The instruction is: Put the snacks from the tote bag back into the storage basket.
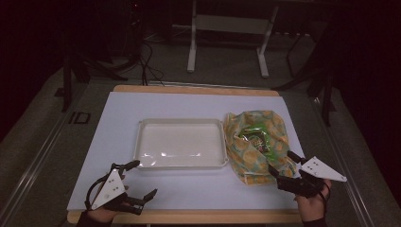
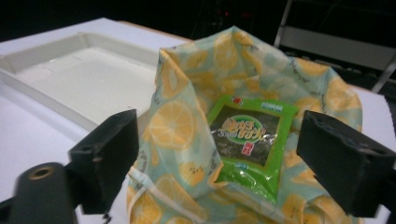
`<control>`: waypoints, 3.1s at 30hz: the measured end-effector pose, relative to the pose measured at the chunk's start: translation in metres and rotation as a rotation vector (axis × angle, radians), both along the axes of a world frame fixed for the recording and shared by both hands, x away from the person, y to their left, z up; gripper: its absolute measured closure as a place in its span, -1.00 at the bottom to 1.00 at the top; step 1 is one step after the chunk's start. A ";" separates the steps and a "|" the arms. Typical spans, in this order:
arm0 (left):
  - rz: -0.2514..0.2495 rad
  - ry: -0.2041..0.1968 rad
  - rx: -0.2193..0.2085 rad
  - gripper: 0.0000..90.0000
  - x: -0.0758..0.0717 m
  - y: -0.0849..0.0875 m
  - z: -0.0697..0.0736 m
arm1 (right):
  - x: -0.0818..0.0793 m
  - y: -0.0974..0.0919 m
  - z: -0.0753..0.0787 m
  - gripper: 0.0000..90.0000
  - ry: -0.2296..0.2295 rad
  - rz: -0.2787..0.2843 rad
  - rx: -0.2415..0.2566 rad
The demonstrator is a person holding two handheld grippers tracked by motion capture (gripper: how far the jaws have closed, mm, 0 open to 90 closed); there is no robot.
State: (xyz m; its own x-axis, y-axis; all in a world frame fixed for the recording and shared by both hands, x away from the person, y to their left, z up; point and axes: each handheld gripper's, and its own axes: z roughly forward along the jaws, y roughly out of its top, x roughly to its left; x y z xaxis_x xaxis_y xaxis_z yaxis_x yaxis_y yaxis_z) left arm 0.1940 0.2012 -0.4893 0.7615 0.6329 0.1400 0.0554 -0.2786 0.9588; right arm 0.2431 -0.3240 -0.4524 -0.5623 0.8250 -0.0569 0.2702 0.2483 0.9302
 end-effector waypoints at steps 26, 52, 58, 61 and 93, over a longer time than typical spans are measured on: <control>-0.020 0.011 0.034 -0.99 0.000 -0.006 -0.003 | -0.002 0.022 0.011 -0.70 0.028 0.084 -0.081; -0.027 0.015 0.045 -0.99 0.000 -0.008 -0.004 | 0.017 0.022 0.052 -0.55 -0.041 0.099 -0.074; -0.027 0.016 0.049 -0.99 0.000 -0.008 -0.004 | 0.027 0.019 0.058 -0.55 -0.039 0.089 -0.074; -0.027 0.017 0.050 -0.99 0.000 -0.008 -0.004 | 0.032 0.018 0.059 -0.55 -0.046 0.079 -0.080; -0.032 0.024 0.058 -0.99 0.002 -0.009 -0.005 | 0.092 0.005 0.052 -0.40 0.087 0.013 -0.082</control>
State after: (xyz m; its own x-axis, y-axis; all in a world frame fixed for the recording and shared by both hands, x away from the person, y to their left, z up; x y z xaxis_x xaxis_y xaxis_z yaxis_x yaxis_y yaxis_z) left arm 0.1956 0.1918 -0.4940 0.7846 0.5997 0.1574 0.0683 -0.3358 0.9394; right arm 0.3347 -0.3194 -0.4005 -0.5788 0.8121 -0.0742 0.3453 0.3265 0.8798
